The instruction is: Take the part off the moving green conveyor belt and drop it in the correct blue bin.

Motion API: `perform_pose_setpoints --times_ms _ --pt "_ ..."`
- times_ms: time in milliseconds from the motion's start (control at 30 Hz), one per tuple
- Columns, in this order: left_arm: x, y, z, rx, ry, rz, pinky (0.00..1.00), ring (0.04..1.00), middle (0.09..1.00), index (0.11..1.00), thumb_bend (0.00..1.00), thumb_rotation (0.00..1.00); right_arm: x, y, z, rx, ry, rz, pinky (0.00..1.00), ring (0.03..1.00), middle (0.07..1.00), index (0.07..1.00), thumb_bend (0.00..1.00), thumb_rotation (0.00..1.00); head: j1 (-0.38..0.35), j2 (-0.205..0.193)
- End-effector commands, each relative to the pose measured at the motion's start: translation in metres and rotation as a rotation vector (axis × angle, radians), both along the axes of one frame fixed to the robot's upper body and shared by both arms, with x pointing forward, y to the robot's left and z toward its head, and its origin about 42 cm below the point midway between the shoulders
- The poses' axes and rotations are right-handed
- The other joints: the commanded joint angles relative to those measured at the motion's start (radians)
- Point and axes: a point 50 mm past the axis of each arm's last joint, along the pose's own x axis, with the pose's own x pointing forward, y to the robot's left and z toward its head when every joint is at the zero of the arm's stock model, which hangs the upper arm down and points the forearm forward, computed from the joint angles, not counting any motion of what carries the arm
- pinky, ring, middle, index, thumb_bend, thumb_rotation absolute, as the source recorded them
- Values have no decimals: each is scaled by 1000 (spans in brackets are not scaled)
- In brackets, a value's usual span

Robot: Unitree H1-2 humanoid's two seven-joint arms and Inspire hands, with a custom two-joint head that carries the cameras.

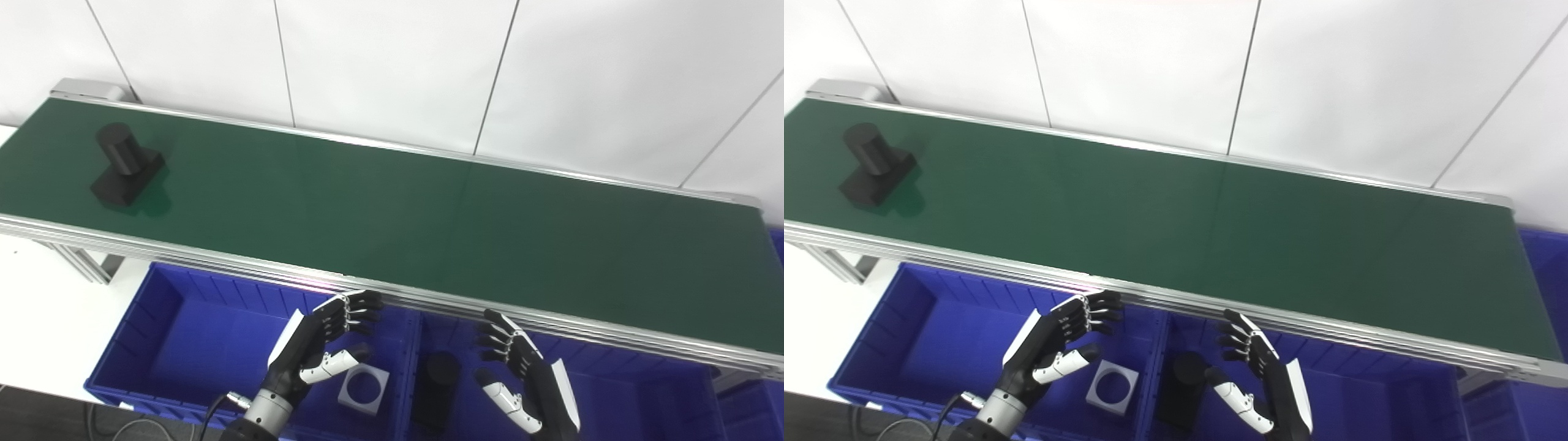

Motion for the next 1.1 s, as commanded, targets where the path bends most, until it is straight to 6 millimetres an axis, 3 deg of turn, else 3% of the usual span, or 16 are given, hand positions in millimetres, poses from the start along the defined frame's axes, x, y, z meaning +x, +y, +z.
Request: perform_pose_setpoints --times_ms 0,200,333,467,1067 --pt "7 -5 8 -10 -71 -4 634 707 747 757 814 601 7 1 10 17 -85 1 653 734 782 848 581 629 6 -13" --pt "10 -10 1 -3 -71 -5 638 709 747 753 785 588 11 -3 5 11 -73 -1 647 730 786 846 579 627 51 -72" --pt "12 -15 -3 -14 -60 -2 636 707 743 734 745 520 14 -8 3 11 -63 -3 642 728 787 847 573 627 93 -106" --pt "15 -20 -6 0 -55 -3 623 695 731 716 766 524 16 -13 0 14 -54 -8 639 727 787 850 575 630 131 -134" --pt "27 -43 -13 -6 -36 -4 592 673 714 695 786 446 28 -35 1 1 -62 -44 628 724 792 867 553 658 254 -193"
